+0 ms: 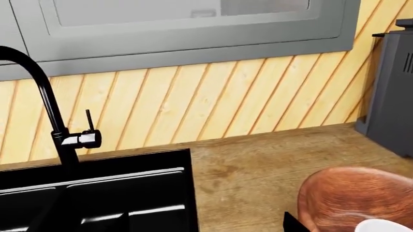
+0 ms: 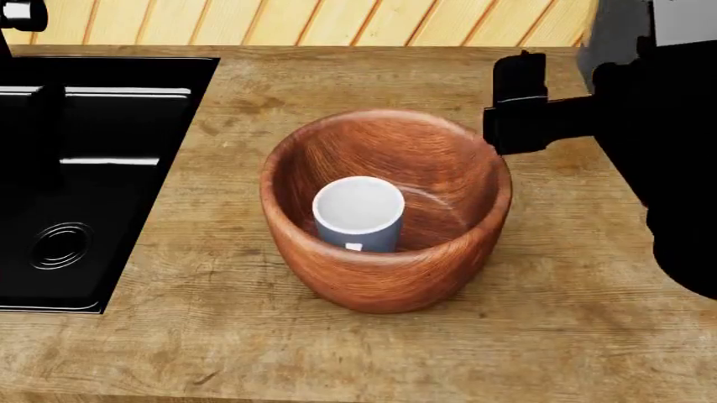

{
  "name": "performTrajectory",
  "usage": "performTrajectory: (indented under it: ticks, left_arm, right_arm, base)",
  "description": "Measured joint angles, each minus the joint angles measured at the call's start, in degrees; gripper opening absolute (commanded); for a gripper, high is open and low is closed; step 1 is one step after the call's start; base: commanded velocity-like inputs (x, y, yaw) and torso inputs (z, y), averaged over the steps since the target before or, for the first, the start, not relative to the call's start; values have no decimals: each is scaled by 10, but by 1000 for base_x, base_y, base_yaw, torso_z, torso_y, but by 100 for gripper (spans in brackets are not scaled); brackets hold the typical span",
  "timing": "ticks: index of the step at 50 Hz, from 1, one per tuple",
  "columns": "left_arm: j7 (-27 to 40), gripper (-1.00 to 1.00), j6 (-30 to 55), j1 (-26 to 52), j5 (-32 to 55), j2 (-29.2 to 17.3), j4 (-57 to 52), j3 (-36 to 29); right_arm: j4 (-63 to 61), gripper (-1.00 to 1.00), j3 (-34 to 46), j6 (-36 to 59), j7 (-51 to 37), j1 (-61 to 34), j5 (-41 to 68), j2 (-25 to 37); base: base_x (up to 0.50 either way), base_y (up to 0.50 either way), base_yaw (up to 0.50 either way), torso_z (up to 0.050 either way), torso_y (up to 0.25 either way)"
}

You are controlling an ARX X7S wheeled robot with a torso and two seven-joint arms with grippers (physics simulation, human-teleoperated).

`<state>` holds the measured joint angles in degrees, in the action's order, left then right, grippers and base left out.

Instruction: Place the cup inside the bowl on the dining table and move the bowl to any counter.

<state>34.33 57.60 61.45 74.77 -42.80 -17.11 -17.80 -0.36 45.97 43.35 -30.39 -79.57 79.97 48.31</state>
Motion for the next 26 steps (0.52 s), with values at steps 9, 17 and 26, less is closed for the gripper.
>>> performTrajectory:
  ticks: [9,17,26]
  left_arm:
    - [35,100,45,69,55,3,6,5]
    - [51,100,81,145,90,18,34,-3]
    - [48,100,110,231,99,40,75,-20]
  right_arm:
    - [-40,100,-24,53,-28,-70,53,25]
    - [-48,100,-36,83,-38,-118,74,30]
    - [-36,100,-40,98,-27,-165,68,18]
  base:
    - [0,0,0,0,0]
    - [0,0,0,0,0]
    - [0,0,0,0,0]
